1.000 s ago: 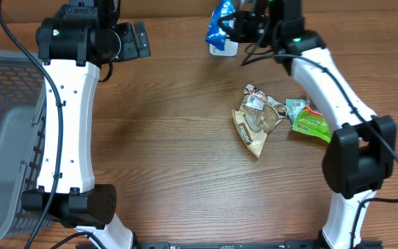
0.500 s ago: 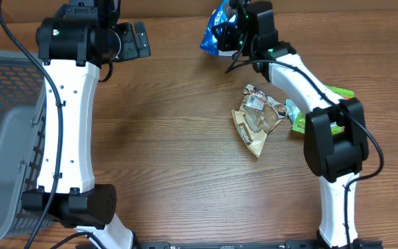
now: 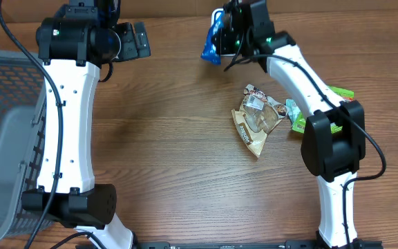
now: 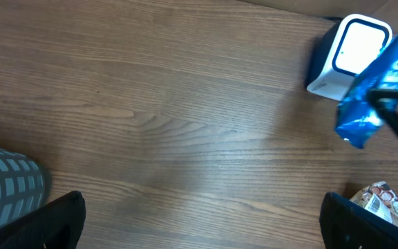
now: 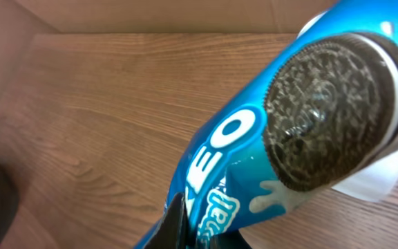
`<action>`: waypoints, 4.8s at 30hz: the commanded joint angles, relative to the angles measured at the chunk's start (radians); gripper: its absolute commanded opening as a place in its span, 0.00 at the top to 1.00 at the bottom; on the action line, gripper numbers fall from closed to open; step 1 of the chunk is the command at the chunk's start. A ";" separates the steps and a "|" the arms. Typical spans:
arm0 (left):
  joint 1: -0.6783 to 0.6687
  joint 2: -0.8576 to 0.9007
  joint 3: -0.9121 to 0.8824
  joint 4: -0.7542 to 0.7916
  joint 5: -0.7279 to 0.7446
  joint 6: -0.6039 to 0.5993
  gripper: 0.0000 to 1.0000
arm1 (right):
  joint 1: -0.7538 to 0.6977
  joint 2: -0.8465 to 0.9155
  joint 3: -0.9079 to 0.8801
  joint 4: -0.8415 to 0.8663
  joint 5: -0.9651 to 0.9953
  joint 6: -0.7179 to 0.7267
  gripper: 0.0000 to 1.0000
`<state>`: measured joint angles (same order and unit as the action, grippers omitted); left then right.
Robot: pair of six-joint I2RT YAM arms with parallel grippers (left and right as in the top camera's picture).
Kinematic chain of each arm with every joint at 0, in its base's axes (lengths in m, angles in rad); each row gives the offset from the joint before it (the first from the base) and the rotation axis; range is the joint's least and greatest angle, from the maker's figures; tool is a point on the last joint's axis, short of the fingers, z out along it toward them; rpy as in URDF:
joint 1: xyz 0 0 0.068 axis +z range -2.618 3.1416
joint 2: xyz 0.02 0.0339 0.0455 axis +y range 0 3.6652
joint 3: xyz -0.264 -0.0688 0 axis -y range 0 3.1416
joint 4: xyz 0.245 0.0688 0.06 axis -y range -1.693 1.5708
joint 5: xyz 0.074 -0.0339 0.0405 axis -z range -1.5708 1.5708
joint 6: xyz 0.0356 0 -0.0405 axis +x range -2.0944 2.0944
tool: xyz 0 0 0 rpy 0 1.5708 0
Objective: Scan the item barcode
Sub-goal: 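Lift the Oreo pack up to the white scanner face, then carry the Oreo pack down and right beside the cookie bag, then release the Oreo pack and raise the right gripper to the right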
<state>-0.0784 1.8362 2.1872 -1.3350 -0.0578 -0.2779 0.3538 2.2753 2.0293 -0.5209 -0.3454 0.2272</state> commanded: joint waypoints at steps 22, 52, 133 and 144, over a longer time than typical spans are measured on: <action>0.000 -0.031 0.021 0.003 -0.012 0.020 0.00 | 0.060 -0.198 0.071 -0.924 -0.091 -0.110 0.96; 0.000 -0.031 0.021 0.004 -0.012 0.020 0.00 | 0.038 -0.219 -0.030 -0.926 0.089 -0.088 0.38; 0.000 -0.031 0.021 0.004 -0.012 0.020 0.00 | -0.336 -0.607 -0.146 -0.755 0.156 -0.042 0.21; 0.000 -0.031 0.021 0.004 -0.012 0.020 0.00 | -0.336 -0.655 -0.146 -0.769 0.124 -0.042 0.18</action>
<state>-0.0784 1.8362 2.1872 -1.3346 -0.0578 -0.2779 0.0204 1.6314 1.8595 -1.2877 -0.1886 0.1936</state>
